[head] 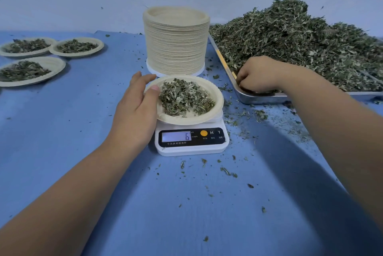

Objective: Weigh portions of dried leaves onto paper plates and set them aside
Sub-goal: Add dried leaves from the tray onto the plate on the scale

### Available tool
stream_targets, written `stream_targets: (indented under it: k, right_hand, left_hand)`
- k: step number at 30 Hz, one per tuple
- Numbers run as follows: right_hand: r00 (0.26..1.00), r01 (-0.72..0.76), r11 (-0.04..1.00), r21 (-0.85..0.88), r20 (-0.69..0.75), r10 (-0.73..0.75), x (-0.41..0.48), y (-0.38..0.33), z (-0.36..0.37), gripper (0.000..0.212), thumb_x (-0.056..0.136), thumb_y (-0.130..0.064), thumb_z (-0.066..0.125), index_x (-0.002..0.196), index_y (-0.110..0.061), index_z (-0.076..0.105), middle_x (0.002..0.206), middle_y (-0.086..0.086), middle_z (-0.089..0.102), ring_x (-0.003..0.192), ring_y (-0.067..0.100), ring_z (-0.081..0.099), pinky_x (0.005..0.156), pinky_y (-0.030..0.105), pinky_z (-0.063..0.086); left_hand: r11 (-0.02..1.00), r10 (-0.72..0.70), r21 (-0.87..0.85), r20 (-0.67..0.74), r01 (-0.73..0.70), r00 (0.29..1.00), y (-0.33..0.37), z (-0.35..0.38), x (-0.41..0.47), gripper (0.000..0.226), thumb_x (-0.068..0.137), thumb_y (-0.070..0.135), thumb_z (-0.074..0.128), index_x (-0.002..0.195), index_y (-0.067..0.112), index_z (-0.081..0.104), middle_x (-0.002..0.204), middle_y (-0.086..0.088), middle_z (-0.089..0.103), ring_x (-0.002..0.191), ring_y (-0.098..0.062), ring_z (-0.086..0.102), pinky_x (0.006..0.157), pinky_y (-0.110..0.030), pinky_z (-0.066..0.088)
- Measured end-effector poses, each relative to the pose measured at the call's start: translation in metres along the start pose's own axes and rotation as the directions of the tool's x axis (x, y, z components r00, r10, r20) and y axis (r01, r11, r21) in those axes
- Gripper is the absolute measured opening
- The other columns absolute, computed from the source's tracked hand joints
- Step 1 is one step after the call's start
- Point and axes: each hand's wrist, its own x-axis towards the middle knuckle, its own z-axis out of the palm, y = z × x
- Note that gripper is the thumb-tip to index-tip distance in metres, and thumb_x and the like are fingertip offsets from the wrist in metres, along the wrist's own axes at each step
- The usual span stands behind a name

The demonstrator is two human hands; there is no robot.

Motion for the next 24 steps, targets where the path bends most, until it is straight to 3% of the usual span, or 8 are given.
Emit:
stream_targets:
  k: [2,3,6,10,12,15,18,24]
  right_hand:
    - [0.985,0.018,1.000,-0.009,-0.171,-0.020,-0.007,-0.001,0.005,0.026,0.096,-0.024,0.050,0.082,-0.018,0.072,0.080,0.000,0.069,0.073,0.019,0.061,0.065,0.031,0.051]
    - [0.983,0.022,1.000,-0.016,-0.182,-0.024,-0.010,-0.003,0.009,0.034,0.102,-0.032,0.044,0.087,-0.015,0.070,0.084,0.005,0.068,0.077,0.023,0.061,0.069,0.034,0.050]
    - [0.999,-0.038,0.993,0.111,0.013,0.037,-0.018,-0.008,0.018,0.059,0.108,-0.050,0.021,0.080,-0.014,0.059,0.081,0.010,0.060,0.076,0.025,0.053,0.072,0.036,0.038]
    - [1.000,0.010,0.993,0.115,-0.002,-0.010,-0.037,-0.012,0.019,0.076,0.103,-0.062,0.017,0.064,-0.008,0.052,0.061,0.012,0.053,0.060,0.027,0.052,0.062,0.033,0.041]
    - [0.994,0.064,0.997,0.030,-0.089,-0.062,-0.048,-0.014,0.025,0.074,0.103,-0.061,0.019,0.061,-0.008,0.049,0.053,0.010,0.049,0.052,0.027,0.051,0.058,0.033,0.044]
    - [0.943,0.105,0.992,-0.065,-0.312,-0.120,-0.060,-0.018,0.034,0.066,0.105,-0.054,0.029,0.056,-0.011,0.041,0.045,0.005,0.040,0.042,0.025,0.042,0.046,0.028,0.033]
    - [0.889,0.098,0.995,-0.017,-0.449,-0.095,-0.062,-0.020,0.042,0.061,0.105,-0.049,0.035,0.057,-0.012,0.041,0.045,0.005,0.039,0.041,0.024,0.039,0.044,0.027,0.026]
    - [0.939,0.019,0.968,0.249,-0.336,0.068,-0.032,-0.016,0.031,0.057,0.103,-0.043,0.042,0.055,-0.013,0.040,0.046,0.002,0.037,0.043,0.021,0.035,0.048,0.026,0.030]
  left_hand:
    - [1.000,0.005,0.003,0.001,-0.005,1.000,0.000,0.001,0.000,0.037,0.101,0.041,0.037,0.135,0.044,0.051,0.161,0.016,0.026,0.142,-0.002,0.027,0.104,-0.022,0.020]
    - [1.000,0.007,0.003,0.002,-0.007,1.000,0.000,0.001,-0.001,0.037,0.101,0.040,0.037,0.136,0.044,0.051,0.161,0.016,0.026,0.143,-0.002,0.027,0.104,-0.022,0.020]
    - [1.000,0.007,0.009,0.001,-0.007,1.000,0.000,0.000,0.000,0.036,0.102,0.040,0.037,0.135,0.045,0.051,0.162,0.015,0.026,0.143,-0.002,0.028,0.105,-0.023,0.020]
    - [1.000,0.000,-0.004,-0.002,0.000,1.000,0.000,0.001,0.000,0.037,0.102,0.041,0.037,0.135,0.044,0.051,0.161,0.016,0.026,0.143,-0.002,0.027,0.105,-0.023,0.019]
    - [1.000,0.001,-0.007,0.001,-0.001,1.000,0.000,0.002,-0.001,0.037,0.102,0.040,0.037,0.136,0.044,0.051,0.161,0.016,0.025,0.143,-0.002,0.026,0.105,-0.022,0.018]
    - [1.000,0.000,-0.004,0.001,0.000,1.000,0.000,0.002,0.000,0.037,0.102,0.040,0.038,0.136,0.044,0.051,0.161,0.016,0.025,0.143,-0.002,0.026,0.104,-0.022,0.018]
    - [1.000,-0.001,-0.004,0.000,0.001,1.000,0.000,0.001,0.000,0.038,0.102,0.040,0.037,0.137,0.043,0.051,0.161,0.015,0.026,0.143,-0.002,0.027,0.105,-0.023,0.020]
    - [1.000,0.003,-0.004,-0.007,-0.003,1.000,-0.001,0.001,0.000,0.038,0.100,0.041,0.038,0.135,0.043,0.052,0.161,0.015,0.026,0.119,0.014,0.027,0.101,-0.020,0.020]
